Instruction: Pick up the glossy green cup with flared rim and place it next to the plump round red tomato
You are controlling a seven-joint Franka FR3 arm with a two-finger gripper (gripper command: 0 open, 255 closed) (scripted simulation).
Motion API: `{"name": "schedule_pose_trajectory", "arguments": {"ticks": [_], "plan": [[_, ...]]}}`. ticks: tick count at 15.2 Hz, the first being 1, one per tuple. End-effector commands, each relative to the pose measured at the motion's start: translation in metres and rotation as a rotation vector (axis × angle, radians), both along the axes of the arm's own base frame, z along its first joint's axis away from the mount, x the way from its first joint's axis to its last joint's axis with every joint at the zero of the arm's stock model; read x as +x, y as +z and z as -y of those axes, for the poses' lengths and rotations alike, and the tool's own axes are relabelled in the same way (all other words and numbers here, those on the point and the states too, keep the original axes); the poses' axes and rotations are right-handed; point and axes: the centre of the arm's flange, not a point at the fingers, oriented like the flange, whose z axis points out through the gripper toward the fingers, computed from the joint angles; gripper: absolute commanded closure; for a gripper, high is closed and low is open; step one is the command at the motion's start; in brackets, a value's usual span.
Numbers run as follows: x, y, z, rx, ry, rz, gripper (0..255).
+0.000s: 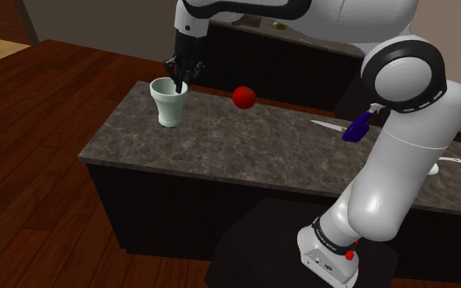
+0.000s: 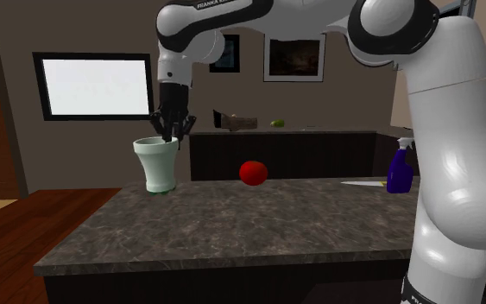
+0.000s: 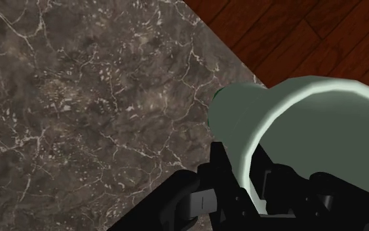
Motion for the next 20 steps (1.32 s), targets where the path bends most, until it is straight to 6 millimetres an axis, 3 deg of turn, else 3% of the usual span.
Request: {"name": "schedule_pose_trajectory", "arguments": {"ticks": [1,10,20], "plan": [[0.000,0.012,-0.001,0.000,0.000,0.000,255],[0.000,0.055,-0.001,0.000,0.000,0.000,255],[-0.007,0.049,0.130,0.000,0.000,0.000,255]]}}
